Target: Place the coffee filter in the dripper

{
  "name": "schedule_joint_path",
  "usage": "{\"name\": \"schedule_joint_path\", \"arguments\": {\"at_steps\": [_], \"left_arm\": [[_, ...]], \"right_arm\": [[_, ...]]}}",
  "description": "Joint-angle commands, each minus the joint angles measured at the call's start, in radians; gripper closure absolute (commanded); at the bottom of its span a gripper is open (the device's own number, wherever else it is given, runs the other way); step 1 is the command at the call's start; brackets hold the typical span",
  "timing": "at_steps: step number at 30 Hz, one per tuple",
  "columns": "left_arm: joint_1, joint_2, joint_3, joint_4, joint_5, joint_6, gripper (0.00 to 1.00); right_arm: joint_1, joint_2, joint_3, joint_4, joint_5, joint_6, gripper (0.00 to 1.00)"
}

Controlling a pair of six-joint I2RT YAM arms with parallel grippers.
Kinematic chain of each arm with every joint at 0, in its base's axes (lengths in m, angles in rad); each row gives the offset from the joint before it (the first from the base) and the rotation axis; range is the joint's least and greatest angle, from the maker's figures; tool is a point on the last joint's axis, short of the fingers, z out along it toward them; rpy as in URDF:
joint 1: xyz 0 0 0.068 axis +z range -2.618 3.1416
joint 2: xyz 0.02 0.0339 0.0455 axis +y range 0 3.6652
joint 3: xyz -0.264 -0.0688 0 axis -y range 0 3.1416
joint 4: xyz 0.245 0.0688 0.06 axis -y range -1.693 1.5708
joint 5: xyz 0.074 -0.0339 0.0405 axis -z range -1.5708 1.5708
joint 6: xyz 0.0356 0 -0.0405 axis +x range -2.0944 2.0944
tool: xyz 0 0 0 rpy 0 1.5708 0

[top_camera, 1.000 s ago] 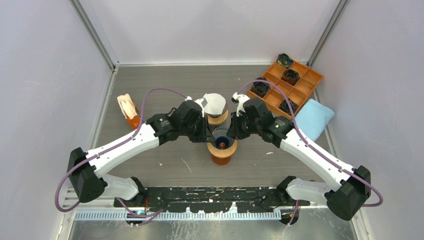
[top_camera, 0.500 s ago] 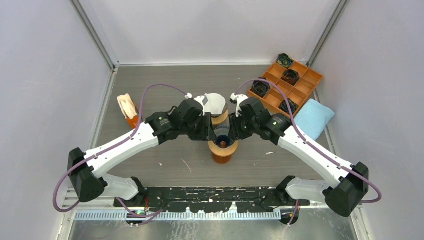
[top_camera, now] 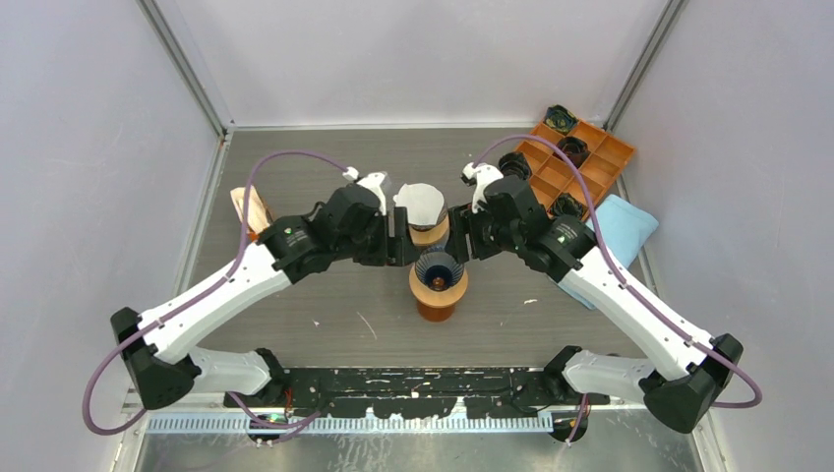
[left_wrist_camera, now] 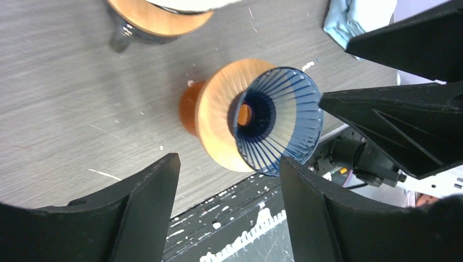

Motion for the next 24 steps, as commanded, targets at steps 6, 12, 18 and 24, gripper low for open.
{"name": "schedule_joint_path", "arguments": {"at_steps": [6, 12, 18, 24], "left_arm": [[0.179, -0.142, 0.047, -0.129, -0.160, 0.121, 0.27], [0.319, -0.199, 0.029, -0.181, -0.192, 0.170, 0.24], [0.458, -0.222, 0.004, -0.169, -0.207, 0.236, 0.20], [0.610, -0.200, -0.006, -0.137, -0.179, 0.293, 0.20]], "right_arm": [[-0.007, -0.104, 0.020, 0.048, 0.213, -0.060, 0.20], [-0.014, -0.169, -0.033, 0.105, 0.344, -0.100, 0.04], [-0.022, -0.252, -0.116, 0.188, 0.465, -0.129, 0.00], [-0.026, -0.315, -0.208, 0.271, 0.527, -0.165, 0.00]]}}
